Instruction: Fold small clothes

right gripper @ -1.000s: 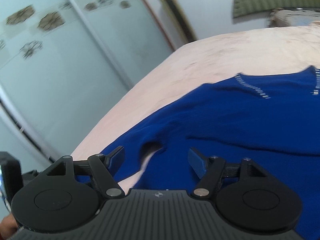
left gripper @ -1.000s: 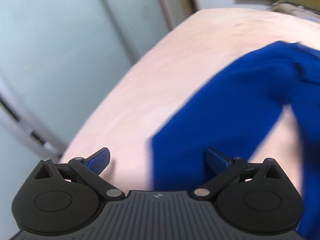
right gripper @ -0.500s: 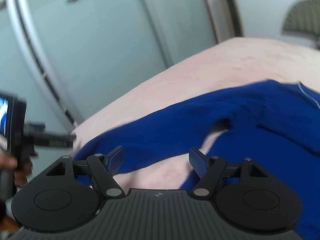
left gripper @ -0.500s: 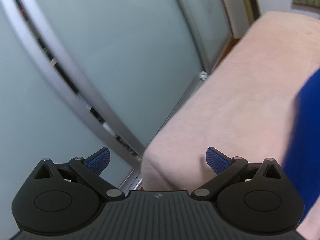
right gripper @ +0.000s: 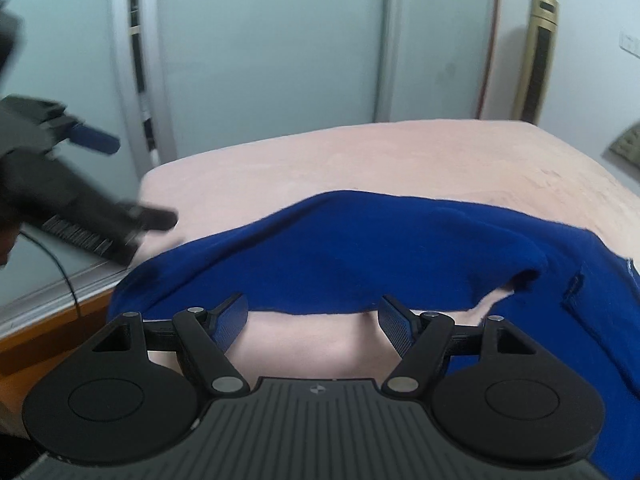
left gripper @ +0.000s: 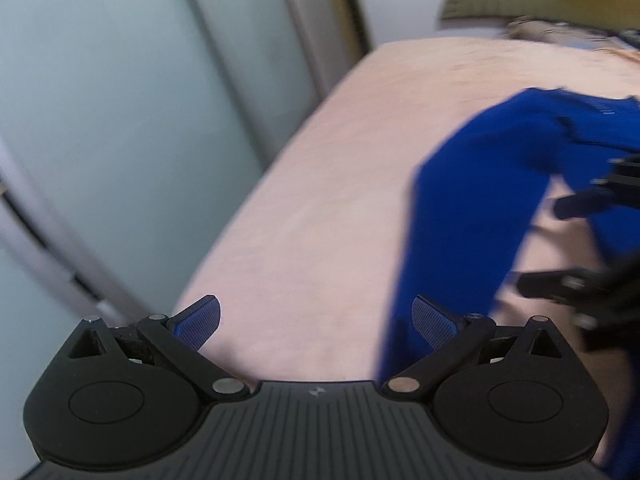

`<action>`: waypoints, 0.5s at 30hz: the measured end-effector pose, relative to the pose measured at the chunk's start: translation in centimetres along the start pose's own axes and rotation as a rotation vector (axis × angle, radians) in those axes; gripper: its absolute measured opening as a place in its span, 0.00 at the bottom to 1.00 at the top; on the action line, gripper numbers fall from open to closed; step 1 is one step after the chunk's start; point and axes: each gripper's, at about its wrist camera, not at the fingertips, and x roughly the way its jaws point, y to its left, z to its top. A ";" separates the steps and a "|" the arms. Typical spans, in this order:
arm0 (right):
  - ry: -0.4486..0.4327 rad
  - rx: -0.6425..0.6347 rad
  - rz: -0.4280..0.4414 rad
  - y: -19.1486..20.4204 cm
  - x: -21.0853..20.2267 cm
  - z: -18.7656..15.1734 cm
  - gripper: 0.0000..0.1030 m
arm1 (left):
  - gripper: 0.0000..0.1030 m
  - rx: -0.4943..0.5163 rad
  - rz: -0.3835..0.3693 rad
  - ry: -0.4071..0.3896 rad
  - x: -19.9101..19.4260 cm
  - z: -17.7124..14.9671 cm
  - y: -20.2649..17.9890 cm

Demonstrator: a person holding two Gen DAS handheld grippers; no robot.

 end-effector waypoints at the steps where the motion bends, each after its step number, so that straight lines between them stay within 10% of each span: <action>1: 0.001 0.016 -0.002 -0.3 0.0 0.0 0.74 | 1.00 0.011 -0.032 -0.002 0.0 -0.1 -0.4; 5: 0.007 0.034 -0.026 -0.6 0.1 -0.1 0.75 | 1.00 0.074 -0.056 0.005 0.3 -0.6 -2.7; 15: 0.003 -0.030 -0.010 0.7 0.6 -0.2 0.76 | 1.00 -0.100 0.270 0.118 2.6 -1.6 6.0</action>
